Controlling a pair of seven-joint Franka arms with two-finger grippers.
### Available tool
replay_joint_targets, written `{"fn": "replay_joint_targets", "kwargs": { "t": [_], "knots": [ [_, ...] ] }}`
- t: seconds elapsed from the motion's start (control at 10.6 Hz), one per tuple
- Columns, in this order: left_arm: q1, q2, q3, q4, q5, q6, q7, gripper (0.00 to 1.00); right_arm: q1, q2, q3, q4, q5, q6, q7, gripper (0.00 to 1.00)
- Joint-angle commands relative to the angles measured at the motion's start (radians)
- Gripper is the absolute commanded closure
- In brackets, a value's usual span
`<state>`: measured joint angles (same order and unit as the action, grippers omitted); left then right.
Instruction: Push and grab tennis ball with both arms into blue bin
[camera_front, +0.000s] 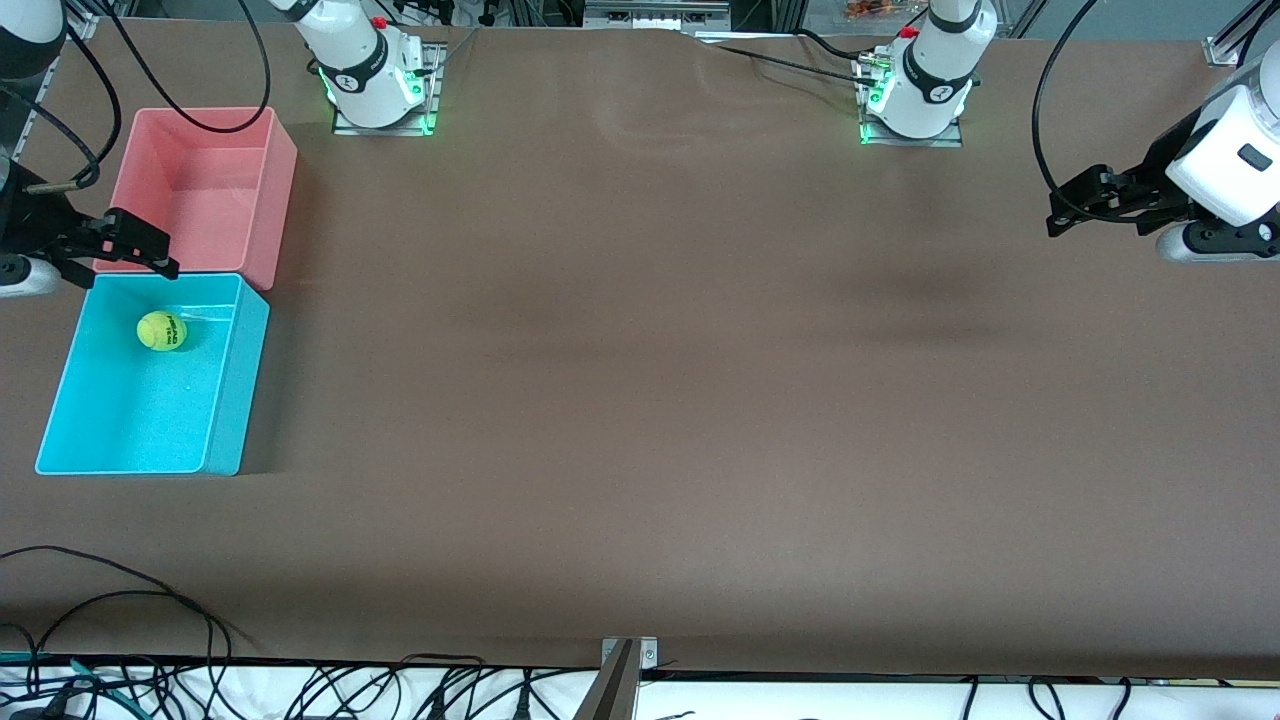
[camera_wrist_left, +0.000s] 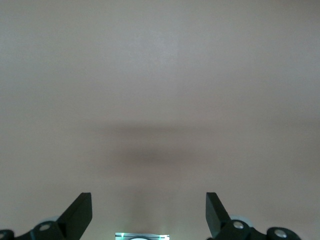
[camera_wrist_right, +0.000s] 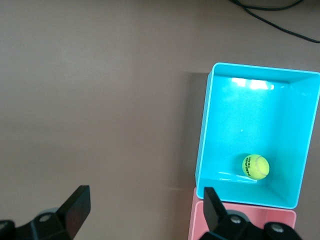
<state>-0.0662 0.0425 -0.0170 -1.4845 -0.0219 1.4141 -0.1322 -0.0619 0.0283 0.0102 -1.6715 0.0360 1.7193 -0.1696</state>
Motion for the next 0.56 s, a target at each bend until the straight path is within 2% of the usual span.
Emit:
{"fn": "replay_joint_targets", "kwargs": {
  "t": [0.0,0.19,0.47],
  "knots": [
    [0.000,0.008,0.000,0.029,-0.019,-0.021,-0.010,0.00,-0.001,-0.002,-0.004,0.016,0.001,-0.017,0.060,0.00],
    [-0.003,0.007,0.000,0.027,-0.019,-0.021,-0.010,0.00,-0.001,-0.001,-0.004,0.018,-0.005,-0.018,0.133,0.00],
    [-0.007,0.007,-0.001,0.029,-0.019,-0.021,-0.010,0.00,-0.001,-0.001,-0.004,0.018,-0.005,-0.018,0.127,0.00]
  ]
}}
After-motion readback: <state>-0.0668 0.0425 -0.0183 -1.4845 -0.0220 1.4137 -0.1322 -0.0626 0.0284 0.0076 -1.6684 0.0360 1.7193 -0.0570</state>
